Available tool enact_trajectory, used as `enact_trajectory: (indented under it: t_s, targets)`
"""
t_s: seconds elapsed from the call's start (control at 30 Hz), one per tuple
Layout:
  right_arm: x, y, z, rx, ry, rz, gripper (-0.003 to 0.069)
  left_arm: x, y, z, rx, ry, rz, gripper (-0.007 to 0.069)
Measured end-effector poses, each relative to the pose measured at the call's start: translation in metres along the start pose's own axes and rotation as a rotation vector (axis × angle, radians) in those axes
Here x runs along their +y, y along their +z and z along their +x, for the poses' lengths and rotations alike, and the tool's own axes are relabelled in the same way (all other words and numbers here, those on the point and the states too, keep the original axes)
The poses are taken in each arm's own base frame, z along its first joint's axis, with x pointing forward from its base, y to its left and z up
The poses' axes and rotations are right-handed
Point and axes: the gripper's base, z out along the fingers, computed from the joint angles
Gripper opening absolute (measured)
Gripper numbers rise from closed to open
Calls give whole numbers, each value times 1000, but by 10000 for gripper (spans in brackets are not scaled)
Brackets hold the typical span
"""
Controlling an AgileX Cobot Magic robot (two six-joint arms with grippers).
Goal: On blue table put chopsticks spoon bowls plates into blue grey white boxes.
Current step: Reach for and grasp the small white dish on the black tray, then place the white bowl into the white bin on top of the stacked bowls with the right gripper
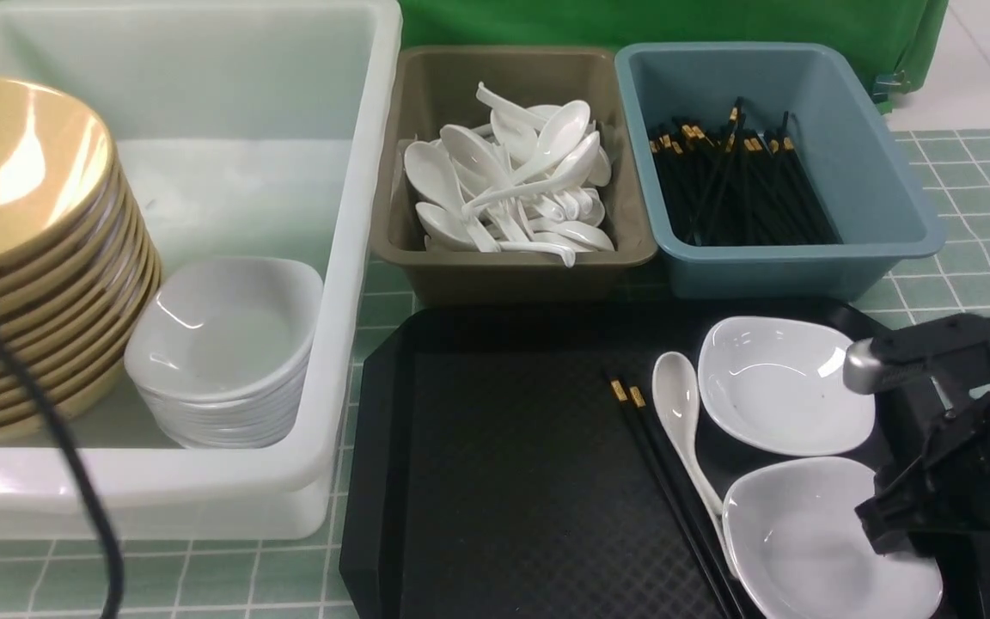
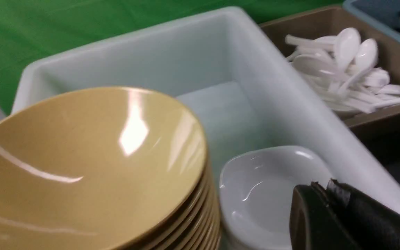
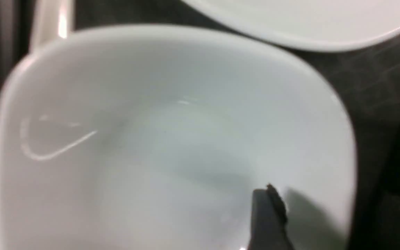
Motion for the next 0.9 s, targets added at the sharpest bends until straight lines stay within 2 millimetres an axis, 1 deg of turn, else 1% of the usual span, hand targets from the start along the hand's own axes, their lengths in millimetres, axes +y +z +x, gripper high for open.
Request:
enact_trajectory:
  t_s: [0.07, 0.1, 0.13, 0.17, 0.2, 0.3, 0.33, 0.37, 0.4, 0.43, 0.47, 0.53, 0.57, 0.63, 0.67, 0.7, 0.73, 0.77, 0.8, 0.83, 0.87, 0.9]
  targets:
    - [0, 5, -1, 18, 7, -7, 343, 7, -11, 14, -26, -6, -84, 4]
    - [0, 5, -1, 19, 8, -8, 334, 8, -13, 16, -34, -7, -101, 4]
    - [1, 5, -1, 16, 8, -12, 287, 11, -16, 22, -44, -7, -136, 4]
    - [1, 4, -2, 17, 6, -17, 223, 15, -24, 28, -76, -13, -196, 4]
    - [2, 2, -3, 13, 5, -23, 201, 18, -28, 32, -97, -20, -235, 4]
    - [3, -12, -7, 8, -14, -31, 171, 25, -37, 45, -152, -54, -327, 4]
    - [4, -20, -8, 1, -19, -34, 148, 26, -38, 49, -161, -68, -346, 4]
    - [6, -34, -10, -22, -27, -38, 110, 27, -39, 56, -166, -93, -375, 5]
    - [8, -50, -12, -58, -27, -50, 87, 28, -40, 59, -172, -108, -385, 5]
    - [8, -53, -12, -67, -27, -53, 85, 28, -40, 60, -177, -114, -390, 5]
    - [12, -71, -16, -123, -27, -74, 76, 28, -39, 65, -177, -134, -395, 5]
    - [20, -95, -21, -211, -26, -142, 76, 26, -36, 72, -174, -154, -395, 5]
    - [31, -116, -27, -297, -40, -233, 76, 25, -33, 77, -176, -169, -388, 5]
    - [48, -136, -35, -398, -95, -347, 76, 21, -30, 83, -194, -170, -367, 5]
    - [59, -145, -40, -446, -104, -423, 76, 20, -29, 83, -210, -165, -352, 5]
    - [74, -152, -47, -507, -142, -492, 76, 17, -28, 84, -234, -157, -333, 5]
    - [89, -156, -55, -561, -161, -554, 76, 16, -28, 84, -251, -151, -319, 5]
    - [93, -157, -57, -573, -153, -579, 76, 16, -28, 84, -253, -149, -316, 5]
    - [116, -159, -70, -649, -170, -647, 76, 14, -27, 85, -273, -141, -301, 5]
    - [134, -156, -81, -692, -177, -676, 76, 13, -27, 85, -284, -140, -290, 5]
    - [137, -155, -83, -698, -178, -680, 76, 12, -27, 85, -285, -138, -288, 5]
    - [158, -151, -95, -730, -197, -696, 76, 12, -27, 84, -290, -138, -284, 5]
